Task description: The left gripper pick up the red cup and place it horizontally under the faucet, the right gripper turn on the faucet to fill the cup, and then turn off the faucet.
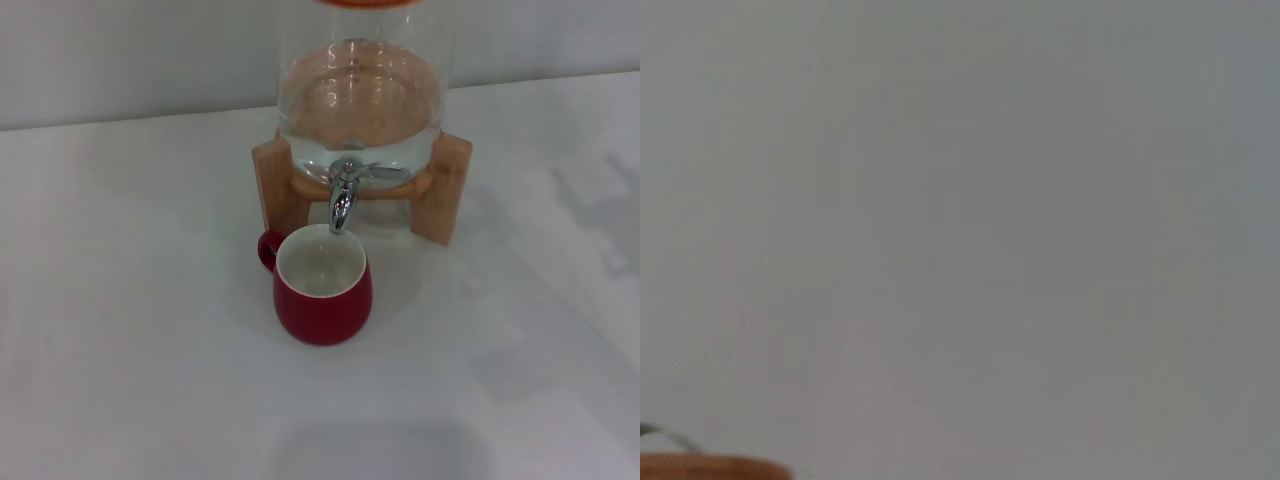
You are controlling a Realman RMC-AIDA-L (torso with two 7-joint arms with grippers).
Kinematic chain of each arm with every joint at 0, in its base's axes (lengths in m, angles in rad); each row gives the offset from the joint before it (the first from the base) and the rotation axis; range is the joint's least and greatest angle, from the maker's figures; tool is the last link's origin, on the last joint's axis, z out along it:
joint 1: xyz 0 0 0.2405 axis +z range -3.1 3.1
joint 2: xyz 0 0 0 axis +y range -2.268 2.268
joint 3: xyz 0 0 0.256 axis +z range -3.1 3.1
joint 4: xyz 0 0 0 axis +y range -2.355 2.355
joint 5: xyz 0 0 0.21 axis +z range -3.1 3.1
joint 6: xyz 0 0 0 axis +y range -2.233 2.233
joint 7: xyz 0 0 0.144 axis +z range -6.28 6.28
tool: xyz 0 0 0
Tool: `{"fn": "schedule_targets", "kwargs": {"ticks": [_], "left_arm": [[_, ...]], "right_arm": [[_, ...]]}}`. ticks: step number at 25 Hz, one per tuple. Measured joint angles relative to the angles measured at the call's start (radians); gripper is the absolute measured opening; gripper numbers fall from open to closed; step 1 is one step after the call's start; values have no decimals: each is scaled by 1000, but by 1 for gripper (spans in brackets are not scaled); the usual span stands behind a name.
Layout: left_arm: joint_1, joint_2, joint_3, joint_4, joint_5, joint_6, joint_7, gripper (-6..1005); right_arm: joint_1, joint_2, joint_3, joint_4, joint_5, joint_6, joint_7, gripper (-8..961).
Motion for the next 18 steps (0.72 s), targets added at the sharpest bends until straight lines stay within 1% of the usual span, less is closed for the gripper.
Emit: {"fn": "schedule_targets", "kwargs": {"ticks": [8,14,18], "left_arm": [[-8,0,2,0,0,-13,0,837],[3,-1,0,1,0,-25,0,837],[6,-2,0,2,-2,-26,0,837]], "right_arm": [[12,0,85,-9,40,1,-8,855],[12,-5,79,-9,16,-32,-9,854],[7,-6,78,-9,-71,-41,1,854]]}}
